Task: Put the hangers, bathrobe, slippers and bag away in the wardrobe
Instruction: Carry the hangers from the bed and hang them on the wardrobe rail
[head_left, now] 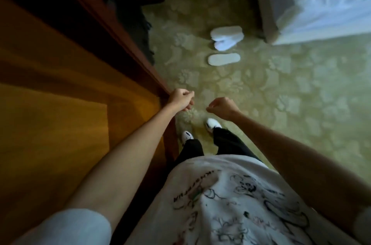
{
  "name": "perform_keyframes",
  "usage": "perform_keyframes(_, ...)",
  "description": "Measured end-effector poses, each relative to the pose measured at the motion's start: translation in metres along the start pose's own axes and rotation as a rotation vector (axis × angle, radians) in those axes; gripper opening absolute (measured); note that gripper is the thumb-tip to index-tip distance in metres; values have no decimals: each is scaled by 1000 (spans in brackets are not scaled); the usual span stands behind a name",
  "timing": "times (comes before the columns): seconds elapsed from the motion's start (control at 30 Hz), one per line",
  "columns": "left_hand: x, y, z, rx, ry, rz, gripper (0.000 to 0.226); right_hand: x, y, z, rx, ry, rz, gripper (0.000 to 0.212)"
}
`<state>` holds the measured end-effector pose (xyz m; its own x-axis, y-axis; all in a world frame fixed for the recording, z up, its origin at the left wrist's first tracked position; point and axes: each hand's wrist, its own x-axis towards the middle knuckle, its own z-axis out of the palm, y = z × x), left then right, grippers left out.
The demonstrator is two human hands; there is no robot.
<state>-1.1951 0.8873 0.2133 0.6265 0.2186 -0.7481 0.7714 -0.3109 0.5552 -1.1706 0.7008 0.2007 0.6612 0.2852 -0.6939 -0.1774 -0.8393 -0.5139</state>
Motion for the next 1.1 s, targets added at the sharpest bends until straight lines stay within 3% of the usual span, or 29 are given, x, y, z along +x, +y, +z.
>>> perform_keyframes(0.3,24,68,166,487,-488,101,27,-84,173,-1,390,207,447,25)
perform_keyframes(0.6,-3,173,370,880,-744,298,23,-175,326,-31,854,497,741,20)
perform_keyframes(0.87,-6,262,479,1011,-800,438,19,-175,409,-111,934,578,767,21)
perform_keyframes(1.1,57,328,512,959,-698,301,18,-118,449,-255,890,580,562,21)
